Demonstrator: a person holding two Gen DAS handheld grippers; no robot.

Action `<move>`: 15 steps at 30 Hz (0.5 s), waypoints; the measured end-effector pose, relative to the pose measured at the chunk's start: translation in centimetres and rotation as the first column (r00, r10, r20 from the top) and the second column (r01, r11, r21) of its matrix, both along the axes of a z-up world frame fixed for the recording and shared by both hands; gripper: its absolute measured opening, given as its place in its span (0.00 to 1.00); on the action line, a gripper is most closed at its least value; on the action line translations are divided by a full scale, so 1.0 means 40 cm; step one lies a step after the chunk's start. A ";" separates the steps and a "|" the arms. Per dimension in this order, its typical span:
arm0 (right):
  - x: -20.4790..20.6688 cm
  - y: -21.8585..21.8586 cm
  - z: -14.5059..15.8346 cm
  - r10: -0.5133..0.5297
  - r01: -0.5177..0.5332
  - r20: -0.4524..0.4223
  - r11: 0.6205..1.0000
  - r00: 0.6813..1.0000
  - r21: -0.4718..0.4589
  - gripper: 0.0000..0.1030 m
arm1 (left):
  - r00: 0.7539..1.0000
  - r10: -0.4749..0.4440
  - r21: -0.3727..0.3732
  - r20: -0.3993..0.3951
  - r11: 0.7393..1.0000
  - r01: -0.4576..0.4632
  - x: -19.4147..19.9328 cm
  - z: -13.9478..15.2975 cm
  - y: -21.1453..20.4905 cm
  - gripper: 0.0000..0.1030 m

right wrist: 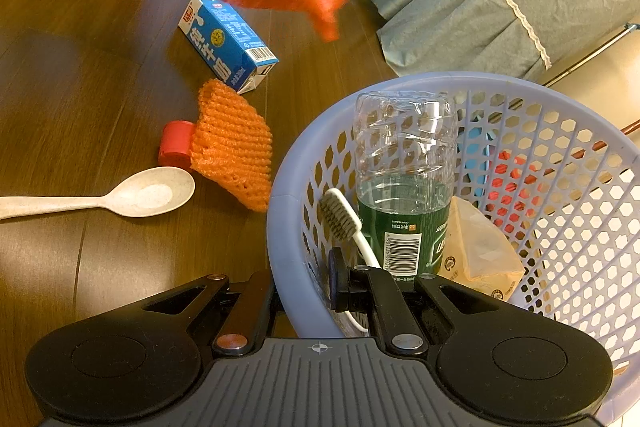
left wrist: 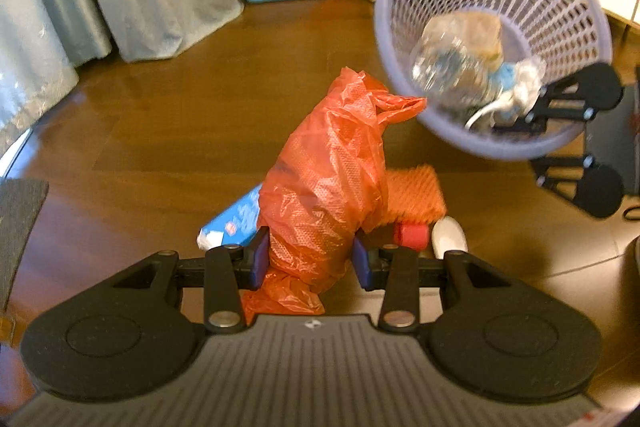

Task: Collect trash
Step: 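Lift the bag over the wastebasket and open the left tool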

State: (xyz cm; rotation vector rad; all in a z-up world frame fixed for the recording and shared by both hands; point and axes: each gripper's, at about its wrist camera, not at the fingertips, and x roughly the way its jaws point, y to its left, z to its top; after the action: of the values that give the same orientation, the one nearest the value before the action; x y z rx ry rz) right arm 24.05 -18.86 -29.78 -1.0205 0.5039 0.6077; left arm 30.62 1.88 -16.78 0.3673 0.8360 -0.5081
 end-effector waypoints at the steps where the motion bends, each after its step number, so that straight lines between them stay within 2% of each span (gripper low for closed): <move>1: 0.000 0.000 -0.001 0.000 0.000 0.000 1.000 1.000 0.000 0.04 | 1.000 -0.008 -0.007 0.009 1.000 0.008 -0.001 0.012 -0.009 0.35; 10: 0.002 0.002 0.001 -0.004 0.004 -0.002 1.000 1.000 0.007 0.04 | 0.988 -0.120 -0.060 0.092 0.990 0.126 0.020 0.130 -0.150 0.35; 13: 0.007 0.001 0.004 -0.006 0.006 -0.003 1.000 1.000 0.012 0.04 | 0.977 -0.180 -0.040 0.114 0.982 0.185 0.038 0.156 -0.219 0.35; 15: 0.010 0.001 0.006 -0.009 0.009 -0.004 1.000 1.000 0.017 0.04 | 0.965 -0.228 0.002 0.132 0.973 0.229 0.046 0.165 -0.266 0.35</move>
State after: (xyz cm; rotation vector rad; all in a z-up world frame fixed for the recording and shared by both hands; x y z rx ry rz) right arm 24.43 -18.82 -29.55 -1.0009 0.5062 0.6049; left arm 32.47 -8.76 -10.17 0.4836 0.6657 -0.6959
